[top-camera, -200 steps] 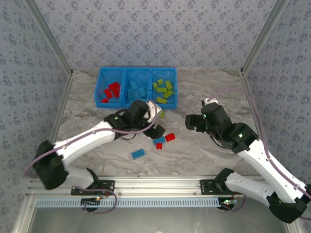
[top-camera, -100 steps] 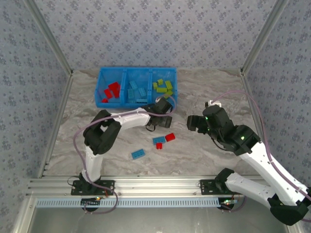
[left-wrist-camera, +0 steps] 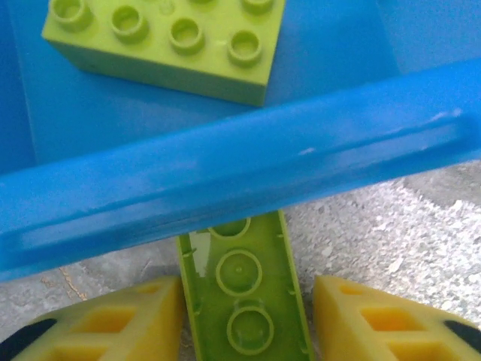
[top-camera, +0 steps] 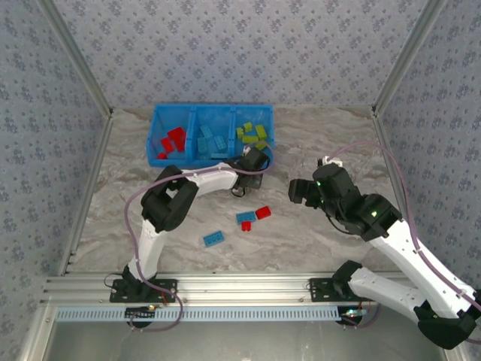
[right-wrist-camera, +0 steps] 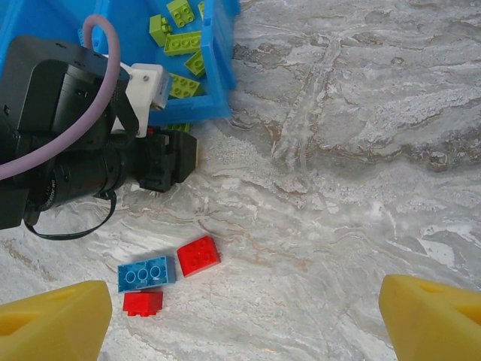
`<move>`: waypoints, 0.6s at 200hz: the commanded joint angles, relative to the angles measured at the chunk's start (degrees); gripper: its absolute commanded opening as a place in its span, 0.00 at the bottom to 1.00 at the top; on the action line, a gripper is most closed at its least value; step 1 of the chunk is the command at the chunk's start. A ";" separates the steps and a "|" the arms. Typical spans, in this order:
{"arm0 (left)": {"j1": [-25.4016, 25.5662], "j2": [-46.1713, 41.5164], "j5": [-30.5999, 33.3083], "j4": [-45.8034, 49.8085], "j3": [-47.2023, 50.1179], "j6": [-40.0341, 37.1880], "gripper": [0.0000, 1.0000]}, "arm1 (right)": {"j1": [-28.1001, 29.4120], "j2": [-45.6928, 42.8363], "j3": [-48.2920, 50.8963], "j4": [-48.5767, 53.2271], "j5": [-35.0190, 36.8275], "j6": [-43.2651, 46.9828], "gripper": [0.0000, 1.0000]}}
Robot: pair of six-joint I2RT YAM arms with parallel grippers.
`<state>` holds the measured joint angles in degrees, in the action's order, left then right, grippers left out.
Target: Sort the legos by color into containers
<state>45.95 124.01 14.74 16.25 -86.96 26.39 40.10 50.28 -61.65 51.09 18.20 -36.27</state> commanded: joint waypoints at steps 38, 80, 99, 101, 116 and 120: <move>0.45 -6.84 -7.09 -0.66 6.77 0.04 0.27 | -0.16 0.22 0.43 -0.11 -4.56 -0.24 0.95; 2.19 -20.04 -7.30 0.16 12.51 -0.67 0.26 | -0.16 2.77 -0.08 -1.25 -14.51 2.30 0.95; 2.24 -23.56 -5.63 1.25 10.80 -1.70 0.26 | -0.12 2.08 -0.75 -2.98 -13.84 1.31 0.95; 2.24 -23.81 -5.39 1.42 10.33 -1.83 0.26 | -0.11 1.85 -0.75 -3.29 -13.63 1.23 0.95; 2.19 -23.93 -3.13 1.54 6.97 -3.60 0.27 | -0.14 0.67 -0.77 -5.03 -12.02 0.69 0.95; 2.08 -23.54 -2.36 1.31 6.03 -4.10 0.27 | -0.11 0.45 -0.76 -5.27 -11.47 0.68 0.95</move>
<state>48.31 101.84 8.86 17.30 -75.53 25.30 40.10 52.82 -61.65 48.99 6.35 -35.16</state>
